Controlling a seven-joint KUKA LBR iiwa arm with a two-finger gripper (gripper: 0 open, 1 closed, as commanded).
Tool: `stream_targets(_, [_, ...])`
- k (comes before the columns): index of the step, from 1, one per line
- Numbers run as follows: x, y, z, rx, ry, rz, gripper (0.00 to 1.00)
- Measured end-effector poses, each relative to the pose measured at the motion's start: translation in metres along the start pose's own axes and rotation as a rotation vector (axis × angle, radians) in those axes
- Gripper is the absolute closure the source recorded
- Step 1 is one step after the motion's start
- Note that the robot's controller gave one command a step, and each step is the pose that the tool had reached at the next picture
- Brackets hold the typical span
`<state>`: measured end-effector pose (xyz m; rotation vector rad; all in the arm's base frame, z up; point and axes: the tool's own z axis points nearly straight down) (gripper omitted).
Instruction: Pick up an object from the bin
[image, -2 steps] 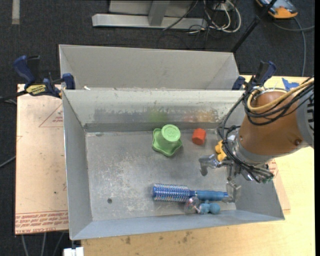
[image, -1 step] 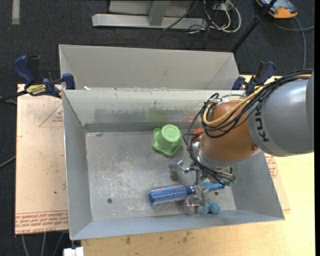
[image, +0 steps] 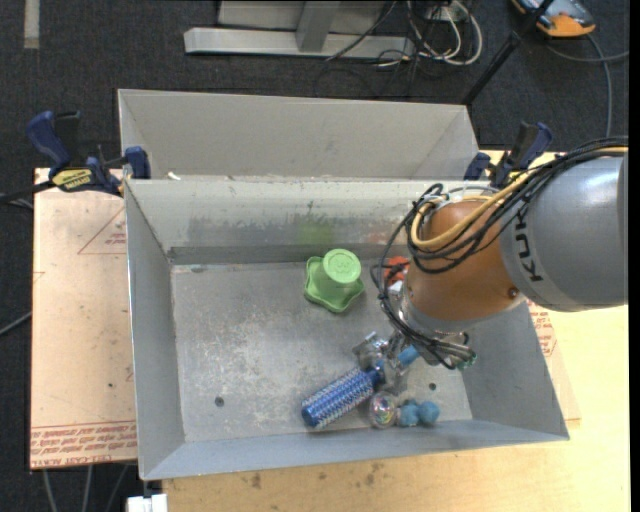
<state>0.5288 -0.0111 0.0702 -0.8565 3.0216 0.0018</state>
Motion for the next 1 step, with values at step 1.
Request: stream_targets(1, [0.0138, -0.0531, -0.1797, 0.008, -0.007, -0.040, 1.00])
